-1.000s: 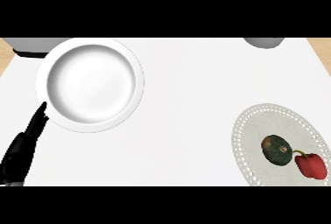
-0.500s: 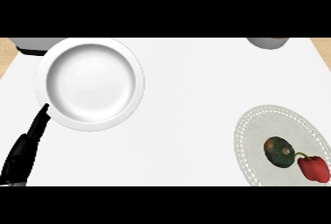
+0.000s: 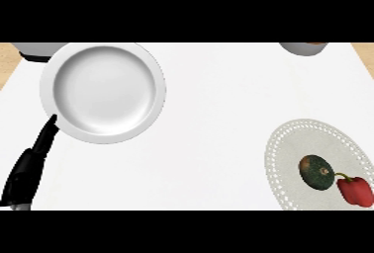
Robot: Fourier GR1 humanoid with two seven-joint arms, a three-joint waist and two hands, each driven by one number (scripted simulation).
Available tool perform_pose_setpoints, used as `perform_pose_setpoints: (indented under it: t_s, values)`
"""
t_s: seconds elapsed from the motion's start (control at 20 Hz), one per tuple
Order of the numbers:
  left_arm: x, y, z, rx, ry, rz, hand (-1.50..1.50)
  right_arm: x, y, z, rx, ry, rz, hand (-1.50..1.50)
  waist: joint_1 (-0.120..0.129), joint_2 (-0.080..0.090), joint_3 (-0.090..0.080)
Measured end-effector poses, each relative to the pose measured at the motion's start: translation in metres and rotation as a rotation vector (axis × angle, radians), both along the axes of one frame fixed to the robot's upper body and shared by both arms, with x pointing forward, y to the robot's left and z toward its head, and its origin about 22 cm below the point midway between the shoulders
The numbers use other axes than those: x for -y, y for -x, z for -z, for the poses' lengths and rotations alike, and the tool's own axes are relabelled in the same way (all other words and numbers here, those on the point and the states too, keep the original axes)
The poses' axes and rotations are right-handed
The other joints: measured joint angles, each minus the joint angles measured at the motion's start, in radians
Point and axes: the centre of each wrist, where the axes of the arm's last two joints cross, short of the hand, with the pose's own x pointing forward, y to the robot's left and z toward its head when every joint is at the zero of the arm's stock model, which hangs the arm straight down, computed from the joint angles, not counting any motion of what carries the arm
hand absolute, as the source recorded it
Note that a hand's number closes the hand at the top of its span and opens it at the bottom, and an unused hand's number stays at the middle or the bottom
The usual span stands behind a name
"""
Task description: Pick the squash from the placemat and place it in the plate
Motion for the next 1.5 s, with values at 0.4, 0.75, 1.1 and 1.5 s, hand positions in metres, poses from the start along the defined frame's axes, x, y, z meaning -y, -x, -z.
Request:
perform_pose_setpoints:
  t_s: [0.4,0.75,1.1,1.5]
  values:
    - [0.001,-0.002,0.001,-0.005,0.003,-0.004,0.00,-0.001,-0.021,0.025,-0.106,0.082,-0.099,-1.50,-0.005,-0.001,0.000]
    - [0.001,0.001,0.002,0.000,0.000,-0.007,0.00,-0.002,-0.038,0.044,-0.149,0.076,-0.161,-1.50,-0.007,-0.002,0.000]
    - [-0.006,0.005,0.003,-0.004,0.000,-0.012,0.00,-0.006,-0.045,0.069,-0.196,0.088,-0.194,-1.50,-0.007,-0.002,0.000]
    - [-0.001,-0.007,0.003,-0.007,0.006,-0.011,0.00,-0.014,-0.054,0.089,-0.211,0.082,-0.200,-1.50,-0.008,-0.002,0.000]
